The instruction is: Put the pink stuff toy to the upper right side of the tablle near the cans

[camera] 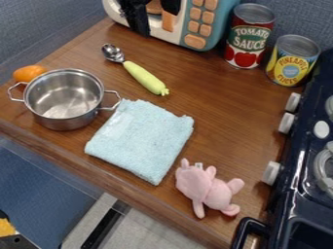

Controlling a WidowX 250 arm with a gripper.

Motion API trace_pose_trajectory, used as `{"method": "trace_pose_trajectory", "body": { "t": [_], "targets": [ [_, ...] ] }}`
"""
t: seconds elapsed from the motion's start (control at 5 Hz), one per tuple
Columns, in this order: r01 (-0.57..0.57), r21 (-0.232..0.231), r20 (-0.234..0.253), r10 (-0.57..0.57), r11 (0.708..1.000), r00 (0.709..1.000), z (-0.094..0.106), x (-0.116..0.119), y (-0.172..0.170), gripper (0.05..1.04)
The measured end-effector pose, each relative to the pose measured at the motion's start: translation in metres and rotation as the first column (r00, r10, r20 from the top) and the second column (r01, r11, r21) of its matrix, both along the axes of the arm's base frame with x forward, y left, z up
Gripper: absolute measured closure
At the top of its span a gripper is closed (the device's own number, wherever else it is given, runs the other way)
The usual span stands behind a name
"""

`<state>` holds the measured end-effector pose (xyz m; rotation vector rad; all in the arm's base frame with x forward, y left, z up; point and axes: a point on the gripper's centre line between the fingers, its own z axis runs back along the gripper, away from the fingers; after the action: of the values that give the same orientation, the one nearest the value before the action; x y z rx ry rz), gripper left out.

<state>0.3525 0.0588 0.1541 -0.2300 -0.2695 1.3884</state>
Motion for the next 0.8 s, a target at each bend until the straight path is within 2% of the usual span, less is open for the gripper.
{"method": "trace_pose_trajectory", "body": {
  "t": [0.2, 0.4, 0.6, 0.8],
  "targets": [
    [-0.005, -0.004, -0.034, 0.005, 1.0, 0.999, -0.01, -0.002, -0.001, 0.083],
    [0.011, 0.037, -0.101, -0.007, 0.999, 0.995, -0.014, -0.01, -0.03, 0.083],
    [0.007, 0.026, -0.067, -0.005, 1.0, 0.998, -0.011, -0.033, -0.058, 0.083],
    [-0.025, -0.021, -0.071, 0.023, 0.999, 0.997, -0.02, -0.05, -0.084, 0.083]
  ]
}}
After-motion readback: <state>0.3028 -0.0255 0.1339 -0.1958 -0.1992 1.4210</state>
